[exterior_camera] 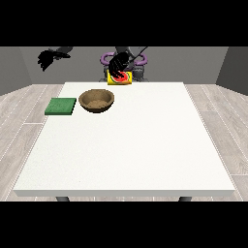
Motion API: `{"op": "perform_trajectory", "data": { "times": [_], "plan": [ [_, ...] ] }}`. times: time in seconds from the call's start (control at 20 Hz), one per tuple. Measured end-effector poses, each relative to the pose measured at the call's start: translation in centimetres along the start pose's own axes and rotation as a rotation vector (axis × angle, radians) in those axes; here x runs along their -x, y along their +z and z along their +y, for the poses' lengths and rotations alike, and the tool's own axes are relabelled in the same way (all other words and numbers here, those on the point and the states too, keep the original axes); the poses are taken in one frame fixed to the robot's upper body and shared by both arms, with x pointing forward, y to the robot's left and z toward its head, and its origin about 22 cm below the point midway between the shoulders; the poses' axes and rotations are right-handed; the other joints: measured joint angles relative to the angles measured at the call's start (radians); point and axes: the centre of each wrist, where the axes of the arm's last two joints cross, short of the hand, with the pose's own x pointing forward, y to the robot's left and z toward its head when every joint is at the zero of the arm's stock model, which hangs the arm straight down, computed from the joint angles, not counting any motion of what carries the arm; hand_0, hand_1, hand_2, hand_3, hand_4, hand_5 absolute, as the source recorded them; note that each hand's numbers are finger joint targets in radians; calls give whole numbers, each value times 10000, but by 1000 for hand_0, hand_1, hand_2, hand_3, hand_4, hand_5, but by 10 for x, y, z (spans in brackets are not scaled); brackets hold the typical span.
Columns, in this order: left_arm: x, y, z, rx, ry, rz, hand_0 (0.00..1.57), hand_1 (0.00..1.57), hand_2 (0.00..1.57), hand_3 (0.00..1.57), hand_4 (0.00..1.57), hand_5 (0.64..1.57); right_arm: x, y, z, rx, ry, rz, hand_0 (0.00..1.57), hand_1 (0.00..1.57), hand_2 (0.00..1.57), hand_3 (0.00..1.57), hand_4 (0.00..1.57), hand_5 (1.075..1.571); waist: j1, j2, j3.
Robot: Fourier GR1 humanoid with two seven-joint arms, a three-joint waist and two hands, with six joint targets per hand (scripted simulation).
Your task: Pick the cup and pour the ball into the bowl, then pick the bowl and place it on the pad
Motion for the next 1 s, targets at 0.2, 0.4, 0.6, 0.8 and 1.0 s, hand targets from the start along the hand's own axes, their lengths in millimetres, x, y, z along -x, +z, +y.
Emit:
{"op": "perform_trajectory", "data": {
  "times": [0.2, 0.4, 0.6, 0.8, 1.0],
  "plan": [
    [-13, 1, 4, -10, -1438, -599, 1446, 1446, 1571, 1571, 1530, 1131, -3, -2, -3, 167, 38, -63, 0, 0, 0, 0, 0, 1571, 158, 43, -7],
    [-17, -1, 14, -16, -2063, -998, 1447, 1447, 1571, 1571, 1532, 1135, 0, -2, 0, 194, 6, 128, 0, 0, 0, 0, 0, 1568, 310, 28, -14],
    [-1, 0, 10, -37, 35, -104, 1306, 1306, 1571, 1571, 1571, 1069, 4, 8, -7, 400, -194, 577, 0, 0, 0, 0, 0, 1568, 537, -151, -37],
    [17, 4, 5, -196, 4296, 2169, 1175, 1175, 1443, 1274, 1465, 1170, 9, 21, -15, 826, -260, 705, 0, 0, 0, 0, 104, 1565, 994, -153, -91],
    [21, 16, -4, -589, 8636, 4165, 0, 0, 0, 0, 630, 1569, 11, 20, -11, 1028, -326, 677, 0, 0, 0, 0, 351, 1568, 1360, 193, -161]
  ]
}}
